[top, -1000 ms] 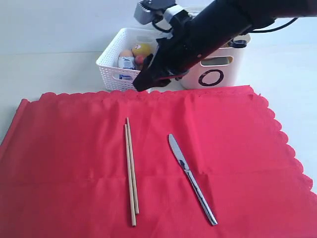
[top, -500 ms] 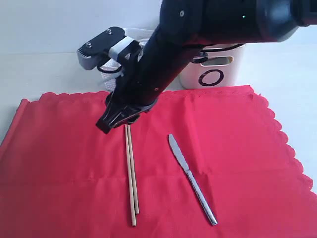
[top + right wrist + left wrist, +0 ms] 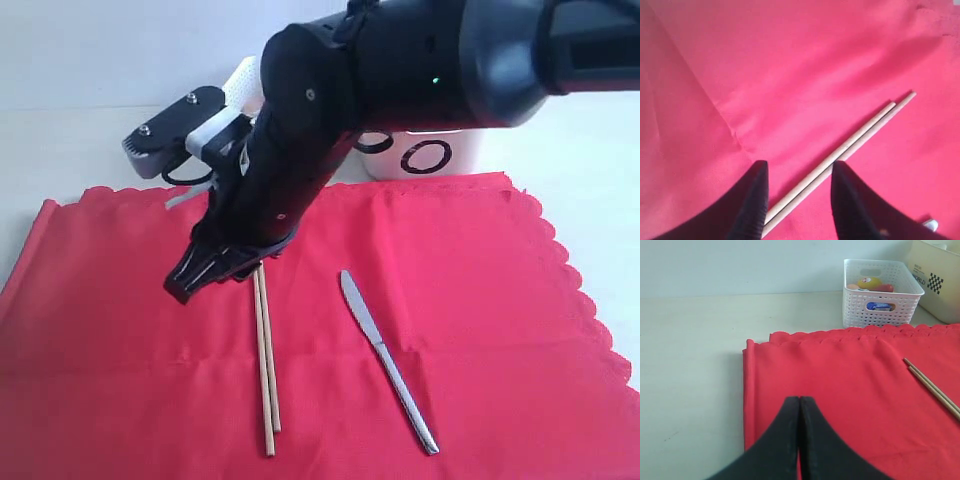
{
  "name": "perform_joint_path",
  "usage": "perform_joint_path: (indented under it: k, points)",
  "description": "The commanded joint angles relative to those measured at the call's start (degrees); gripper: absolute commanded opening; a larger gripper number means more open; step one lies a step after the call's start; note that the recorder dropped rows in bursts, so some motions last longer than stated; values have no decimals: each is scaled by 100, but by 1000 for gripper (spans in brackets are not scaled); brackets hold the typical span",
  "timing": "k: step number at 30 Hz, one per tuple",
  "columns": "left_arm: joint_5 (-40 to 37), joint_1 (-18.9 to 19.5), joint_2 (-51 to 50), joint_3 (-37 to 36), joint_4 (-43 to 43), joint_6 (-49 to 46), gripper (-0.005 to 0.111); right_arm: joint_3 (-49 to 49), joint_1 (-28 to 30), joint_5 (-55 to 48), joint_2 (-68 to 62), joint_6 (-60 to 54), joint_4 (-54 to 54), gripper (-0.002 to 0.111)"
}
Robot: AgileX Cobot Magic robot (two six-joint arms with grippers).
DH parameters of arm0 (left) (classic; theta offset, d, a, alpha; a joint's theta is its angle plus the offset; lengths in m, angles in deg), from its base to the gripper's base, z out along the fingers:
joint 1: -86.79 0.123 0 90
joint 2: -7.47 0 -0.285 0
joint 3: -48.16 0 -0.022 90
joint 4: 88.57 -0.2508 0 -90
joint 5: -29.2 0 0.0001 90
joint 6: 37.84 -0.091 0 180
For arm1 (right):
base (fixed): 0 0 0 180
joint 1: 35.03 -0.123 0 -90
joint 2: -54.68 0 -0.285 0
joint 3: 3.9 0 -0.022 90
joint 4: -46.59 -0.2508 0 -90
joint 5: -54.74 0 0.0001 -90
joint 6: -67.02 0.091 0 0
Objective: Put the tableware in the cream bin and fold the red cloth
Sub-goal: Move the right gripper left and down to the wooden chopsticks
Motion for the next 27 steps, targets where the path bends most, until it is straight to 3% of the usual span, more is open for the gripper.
perform_joint_path:
  k: [1, 19, 27]
  points:
    - [60, -29, -12, 16, -13, 32, 0, 24, -12, 144, -375, 132, 93, 40]
    - [60, -29, -12, 16, -13, 32, 0, 24, -12, 832, -1198, 347, 107, 40]
    - [60, -29, -12, 16, -13, 32, 0, 24, -12, 945, -1247, 1673, 1257, 44]
